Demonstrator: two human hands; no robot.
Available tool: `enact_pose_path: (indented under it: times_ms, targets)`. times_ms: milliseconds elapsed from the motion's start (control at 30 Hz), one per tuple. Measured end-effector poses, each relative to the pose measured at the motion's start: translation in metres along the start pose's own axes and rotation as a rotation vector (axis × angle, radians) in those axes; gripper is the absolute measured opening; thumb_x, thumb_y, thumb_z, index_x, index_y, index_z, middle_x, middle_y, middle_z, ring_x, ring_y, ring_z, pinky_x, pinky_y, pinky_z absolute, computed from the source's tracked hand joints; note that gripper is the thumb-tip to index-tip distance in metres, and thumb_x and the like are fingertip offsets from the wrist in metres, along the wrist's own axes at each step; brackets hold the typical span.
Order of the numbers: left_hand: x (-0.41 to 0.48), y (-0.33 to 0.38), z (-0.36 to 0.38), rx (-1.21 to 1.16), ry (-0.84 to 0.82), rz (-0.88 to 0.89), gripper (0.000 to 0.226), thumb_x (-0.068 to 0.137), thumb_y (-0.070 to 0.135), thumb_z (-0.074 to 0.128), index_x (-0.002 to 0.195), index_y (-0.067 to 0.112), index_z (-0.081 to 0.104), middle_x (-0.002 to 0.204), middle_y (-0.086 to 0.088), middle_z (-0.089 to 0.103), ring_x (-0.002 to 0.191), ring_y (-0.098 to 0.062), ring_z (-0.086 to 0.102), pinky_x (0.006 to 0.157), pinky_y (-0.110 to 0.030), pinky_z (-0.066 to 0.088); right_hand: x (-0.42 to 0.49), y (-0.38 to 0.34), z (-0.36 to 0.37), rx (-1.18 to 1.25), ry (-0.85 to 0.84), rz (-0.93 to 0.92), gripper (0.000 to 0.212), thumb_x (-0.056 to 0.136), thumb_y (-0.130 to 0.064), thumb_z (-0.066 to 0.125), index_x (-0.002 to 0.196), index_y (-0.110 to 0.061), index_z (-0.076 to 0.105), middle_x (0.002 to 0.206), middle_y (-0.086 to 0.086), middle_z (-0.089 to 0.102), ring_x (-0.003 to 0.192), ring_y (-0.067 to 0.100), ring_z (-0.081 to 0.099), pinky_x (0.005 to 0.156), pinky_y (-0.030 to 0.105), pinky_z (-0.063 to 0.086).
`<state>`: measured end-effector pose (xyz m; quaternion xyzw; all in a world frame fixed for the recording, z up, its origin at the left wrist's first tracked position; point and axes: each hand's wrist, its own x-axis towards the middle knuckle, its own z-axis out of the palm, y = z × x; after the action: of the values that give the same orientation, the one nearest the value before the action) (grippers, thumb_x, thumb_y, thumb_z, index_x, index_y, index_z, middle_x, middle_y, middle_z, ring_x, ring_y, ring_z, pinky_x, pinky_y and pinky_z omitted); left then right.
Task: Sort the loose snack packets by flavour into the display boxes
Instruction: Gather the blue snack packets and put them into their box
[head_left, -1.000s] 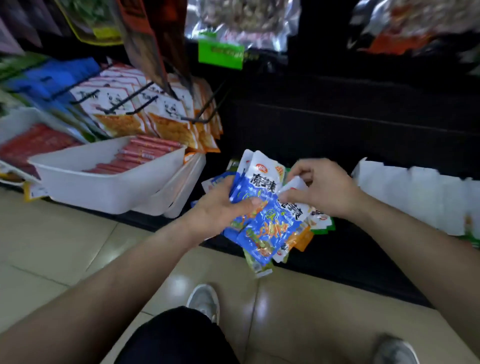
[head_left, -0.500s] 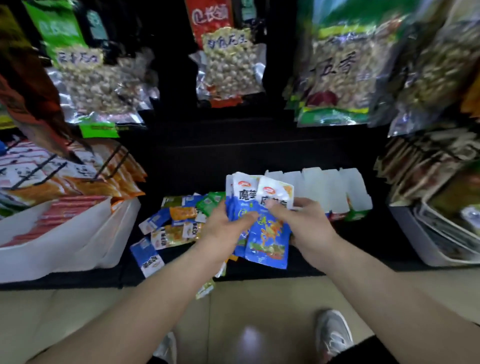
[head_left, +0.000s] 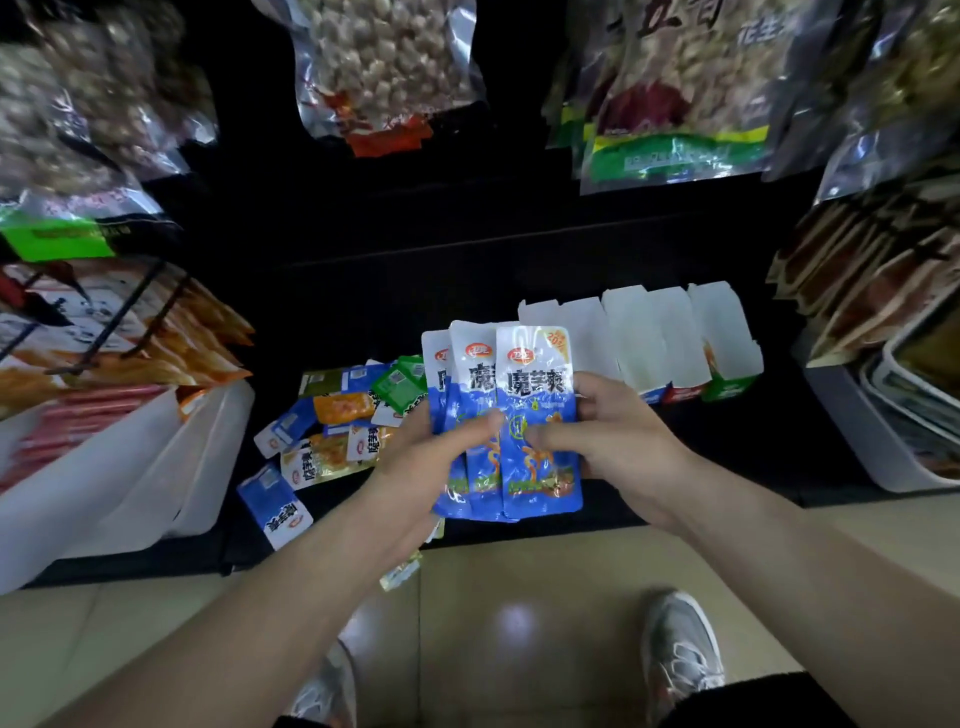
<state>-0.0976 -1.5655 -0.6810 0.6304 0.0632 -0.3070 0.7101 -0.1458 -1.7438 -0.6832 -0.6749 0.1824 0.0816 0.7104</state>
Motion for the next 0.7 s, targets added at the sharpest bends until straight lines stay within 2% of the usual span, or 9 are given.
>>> enact_pose_path:
  times_ms: [100, 200, 267, 333, 433, 467, 600, 667, 700]
  targets:
    - [0.007, 0.002, -0.003, -0.072, -0.020, -0.028, 0.026, 0.092, 0.014, 0.065, 0.118, 0.012, 0.067, 0.111, -0.013, 0.075, 0.099, -0.032, 0.073, 0.087, -0.053, 0.058, 0.007, 0.000, -0.001, 0.028, -0.002, 0.018, 0.024, 0.083, 0.001, 0.073, 0.104, -0.009, 0.071, 0.103, 0.021, 0.072, 0.084, 0.034, 0.068, 0.082, 0.051, 0.057]
    - [0.008, 0.002, -0.006, 0.069, 0.021, 0.104, 0.022, 0.091, 0.010, 0.069, 0.112, 0.017, 0.068, 0.105, -0.005, 0.077, 0.098, -0.027, 0.074, 0.089, -0.051, 0.057, 0.011, 0.001, 0.001, 0.075, -0.025, 0.016, 0.024, 0.085, -0.001, 0.072, 0.108, -0.005, 0.069, 0.106, 0.020, 0.073, 0.096, 0.036, 0.072, 0.088, 0.049, 0.057]
    - [0.005, 0.002, -0.007, 0.128, 0.027, 0.167, 0.024, 0.090, 0.009, 0.071, 0.108, 0.023, 0.065, 0.097, 0.006, 0.078, 0.093, -0.019, 0.075, 0.082, -0.039, 0.061, 0.012, 0.001, 0.004, 0.100, -0.035, 0.007, 0.025, 0.088, -0.002, 0.069, 0.113, -0.005, 0.067, 0.108, 0.019, 0.073, 0.101, 0.038, 0.070, 0.089, 0.052, 0.058]
    - [0.006, 0.001, -0.008, 0.129, 0.038, 0.184, 0.024, 0.090, 0.010, 0.072, 0.101, 0.029, 0.062, 0.090, 0.013, 0.078, 0.085, -0.007, 0.074, 0.071, -0.025, 0.061, 0.013, 0.002, 0.007, 0.100, -0.031, -0.008, 0.023, 0.091, -0.002, 0.066, 0.114, -0.007, 0.067, 0.106, 0.014, 0.075, 0.097, 0.032, 0.073, 0.081, 0.045, 0.061]
    - [0.008, 0.003, -0.013, 0.048, 0.102, 0.088, 0.009, 0.089, 0.023, 0.074, 0.096, 0.029, 0.072, 0.101, 0.003, 0.077, 0.101, -0.021, 0.073, 0.096, -0.051, 0.054, 0.015, 0.004, 0.008, 0.097, 0.041, -0.028, 0.021, 0.092, -0.005, 0.068, 0.112, -0.009, 0.067, 0.104, 0.011, 0.076, 0.094, 0.027, 0.074, 0.080, 0.042, 0.060]
    - [0.009, 0.003, -0.015, 0.040, 0.128, 0.089, 0.008, 0.089, 0.025, 0.073, 0.096, 0.029, 0.073, 0.102, 0.003, 0.077, 0.104, -0.023, 0.072, 0.099, -0.055, 0.051, 0.016, 0.003, 0.009, 0.114, 0.062, -0.028, 0.021, 0.091, -0.005, 0.068, 0.112, -0.009, 0.067, 0.103, 0.011, 0.076, 0.093, 0.027, 0.074, 0.080, 0.043, 0.060]
    - [0.007, 0.003, -0.019, 0.147, 0.113, 0.191, 0.034, 0.086, 0.027, 0.077, 0.117, 0.024, 0.065, 0.110, 0.006, 0.076, 0.105, -0.016, 0.071, 0.099, -0.052, 0.053, 0.014, 0.002, 0.011, 0.155, 0.006, -0.020, 0.024, 0.092, -0.004, 0.066, 0.115, -0.010, 0.066, 0.106, 0.010, 0.076, 0.094, 0.027, 0.074, 0.080, 0.046, 0.060]
    - [0.005, 0.004, -0.021, 0.147, 0.117, 0.192, 0.053, 0.076, 0.038, 0.084, 0.122, 0.026, 0.062, 0.116, 0.006, 0.074, 0.109, -0.019, 0.070, 0.099, -0.053, 0.052, 0.012, 0.002, 0.014, 0.147, -0.013, -0.030, 0.027, 0.092, -0.003, 0.067, 0.117, -0.012, 0.065, 0.107, 0.008, 0.076, 0.096, 0.027, 0.074, 0.081, 0.046, 0.060]
    - [0.007, 0.003, -0.021, 0.128, 0.111, 0.181, 0.052, 0.076, 0.038, 0.084, 0.122, 0.025, 0.063, 0.116, 0.004, 0.074, 0.109, -0.021, 0.070, 0.098, -0.055, 0.052, 0.012, 0.003, 0.014, 0.147, -0.002, -0.036, 0.027, 0.092, -0.002, 0.067, 0.116, -0.012, 0.065, 0.106, 0.008, 0.076, 0.097, 0.027, 0.074, 0.081, 0.045, 0.060]
